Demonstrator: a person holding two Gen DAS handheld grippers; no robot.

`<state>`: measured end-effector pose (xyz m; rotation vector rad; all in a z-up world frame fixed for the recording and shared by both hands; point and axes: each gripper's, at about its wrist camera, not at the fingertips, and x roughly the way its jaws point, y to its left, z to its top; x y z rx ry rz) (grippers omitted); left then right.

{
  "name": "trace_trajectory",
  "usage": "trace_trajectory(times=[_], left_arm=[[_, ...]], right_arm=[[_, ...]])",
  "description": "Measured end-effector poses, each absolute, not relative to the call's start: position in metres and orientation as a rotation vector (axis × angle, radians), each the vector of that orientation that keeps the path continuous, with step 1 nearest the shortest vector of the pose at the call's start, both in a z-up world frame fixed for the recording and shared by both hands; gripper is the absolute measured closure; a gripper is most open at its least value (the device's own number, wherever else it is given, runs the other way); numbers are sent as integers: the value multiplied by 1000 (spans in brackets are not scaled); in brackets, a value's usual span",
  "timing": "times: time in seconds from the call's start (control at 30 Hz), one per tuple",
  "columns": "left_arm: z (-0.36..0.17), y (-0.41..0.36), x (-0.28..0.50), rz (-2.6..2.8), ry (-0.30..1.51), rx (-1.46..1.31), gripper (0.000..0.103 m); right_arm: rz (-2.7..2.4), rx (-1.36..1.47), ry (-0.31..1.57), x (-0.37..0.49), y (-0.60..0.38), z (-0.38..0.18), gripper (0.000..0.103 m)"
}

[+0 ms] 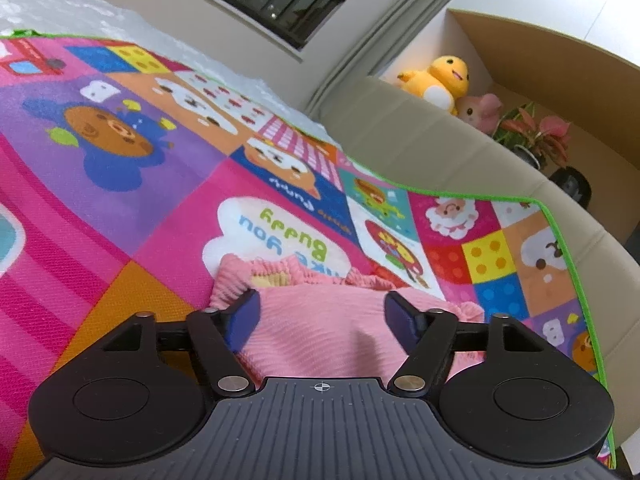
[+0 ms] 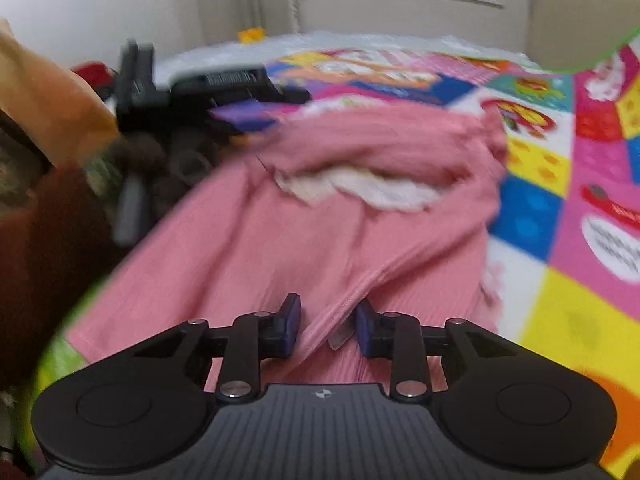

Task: Fold clothes

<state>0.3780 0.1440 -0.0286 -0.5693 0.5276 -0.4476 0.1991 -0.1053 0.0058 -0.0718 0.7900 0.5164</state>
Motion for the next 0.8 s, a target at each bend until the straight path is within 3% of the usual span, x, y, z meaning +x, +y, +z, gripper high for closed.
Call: trace_trajectory(times=[0.17,0.33,0.47,0.57,0.63,0.8], left_arm=[[-16,146,366,-402,570,-563,14],[-8,151,361,-398,673,-591,20],[-5,146,373,-383,753,-563,20],[-8,136,385,-337,786,-436,28],[-9,135,386,-343,793,-394,29],[2,145,392,-355,789,-419,28]], right_arm=[[532,-56,660,228,-132,44,73],[443,-86,577,293,-160,59,73],[387,-99,578,355,-171,42,73],[333,-111,676,392,-175,1,73],[317,-101,727,405,-180,-23,72],[358,-83,674,398,-186,3,70]])
